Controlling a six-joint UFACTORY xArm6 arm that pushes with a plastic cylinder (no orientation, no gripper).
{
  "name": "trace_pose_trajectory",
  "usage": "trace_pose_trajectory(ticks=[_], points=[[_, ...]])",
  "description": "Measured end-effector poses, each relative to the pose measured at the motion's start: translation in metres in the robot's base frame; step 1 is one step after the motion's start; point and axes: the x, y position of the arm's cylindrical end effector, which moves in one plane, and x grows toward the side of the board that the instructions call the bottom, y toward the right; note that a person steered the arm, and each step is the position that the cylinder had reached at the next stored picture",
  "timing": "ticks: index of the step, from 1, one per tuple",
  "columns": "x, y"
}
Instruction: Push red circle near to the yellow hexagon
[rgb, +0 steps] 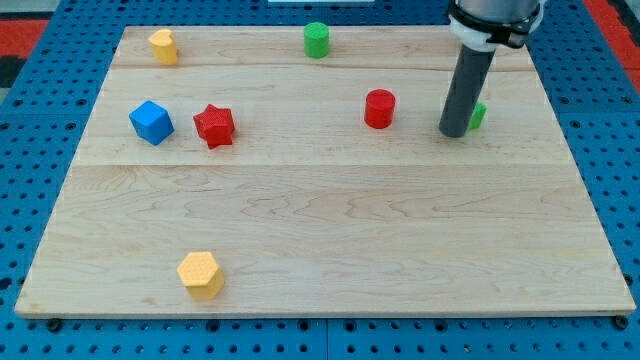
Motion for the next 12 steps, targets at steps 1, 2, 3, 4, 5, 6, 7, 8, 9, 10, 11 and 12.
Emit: trace_pose_trajectory(ticks=[1, 2, 3, 4, 5, 6, 7, 8, 9, 10, 11, 12], points=[[-0.002, -0.009], [-0.002, -0.031], [-0.012, -0.027], [-0.036, -0.028], [-0.060, -0.039], [-0.069, -0.068], [-0.059, -0.101], [-0.026, -0.102], [0.004, -0.092], [0.033, -0.057], [0.069, -0.031], [0.120, -0.015]])
